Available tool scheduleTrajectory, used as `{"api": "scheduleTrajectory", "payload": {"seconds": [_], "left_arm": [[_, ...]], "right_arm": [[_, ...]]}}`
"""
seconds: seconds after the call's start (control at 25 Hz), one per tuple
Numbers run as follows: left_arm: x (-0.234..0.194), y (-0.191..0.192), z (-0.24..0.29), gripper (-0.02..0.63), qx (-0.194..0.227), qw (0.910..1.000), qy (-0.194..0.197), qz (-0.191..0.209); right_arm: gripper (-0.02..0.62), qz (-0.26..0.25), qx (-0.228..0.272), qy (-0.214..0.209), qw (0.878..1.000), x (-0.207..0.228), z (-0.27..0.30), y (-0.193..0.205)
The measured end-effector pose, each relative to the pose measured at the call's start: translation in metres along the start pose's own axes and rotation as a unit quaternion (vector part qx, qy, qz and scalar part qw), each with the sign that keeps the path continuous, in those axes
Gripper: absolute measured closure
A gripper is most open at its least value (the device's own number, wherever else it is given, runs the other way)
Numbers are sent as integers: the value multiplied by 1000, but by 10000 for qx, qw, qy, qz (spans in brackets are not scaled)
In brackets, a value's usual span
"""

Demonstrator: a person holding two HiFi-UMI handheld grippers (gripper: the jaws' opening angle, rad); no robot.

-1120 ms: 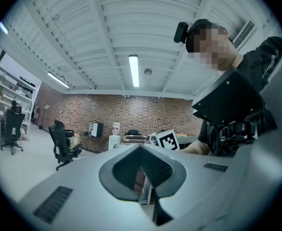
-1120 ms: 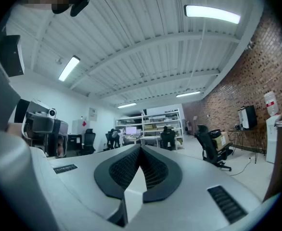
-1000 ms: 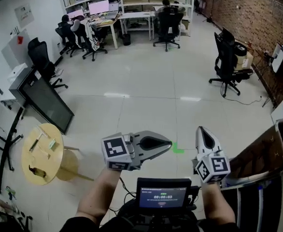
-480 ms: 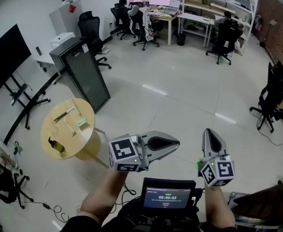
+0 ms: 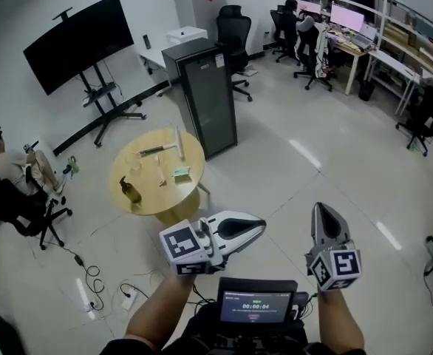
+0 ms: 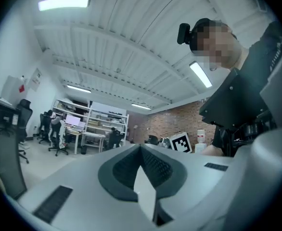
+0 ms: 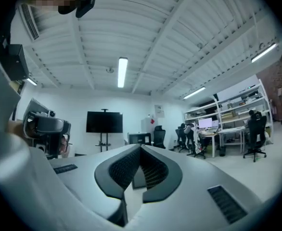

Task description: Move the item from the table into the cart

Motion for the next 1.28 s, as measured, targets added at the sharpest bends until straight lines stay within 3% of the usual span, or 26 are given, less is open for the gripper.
{"api": "scheduleTrajectory", "payload": {"seconds": [0.12, 0.28, 0.68, 0.84, 1.04, 1.16, 1.28], "left_arm": [[-46, 5, -35, 621, 19, 9979, -646, -50], [-113, 10, -103, 621, 21, 9928, -1200, -11], [-258, -4, -303, 620, 265, 9677, -2507, 55], [-314, -4, -354, 620, 263, 9514, -3068, 44], [-384, -3, -398, 620, 243, 9306, -3651, 81], [-413, -6, -421, 620, 281, 9085, -4170, -15], [-443, -9, -448, 620, 410, 8791, -4746, -127]], "right_arm": [[610, 85, -136, -457, 9988, -20, 63, 16], [611, 80, -185, -927, 9955, -72, 154, 35], [611, 112, -178, -1706, 9851, -237, 348, 48], [611, 117, -257, -2155, 9761, -281, 417, 48], [611, 166, -337, -2638, 9639, -305, 511, 62], [611, 344, -343, -3040, 9514, -319, 562, 62], [611, 330, -473, -3400, 9387, -334, 610, 71]]}}
Point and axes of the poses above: the fingertips, and each gripper's own axes: z forward along the fingers, x to its right, y out of its underside, the point moved 3 cm from there along -z, backward along the fingers, and after that the axes turned 5 degrees about -y, right-handed, at the moved point
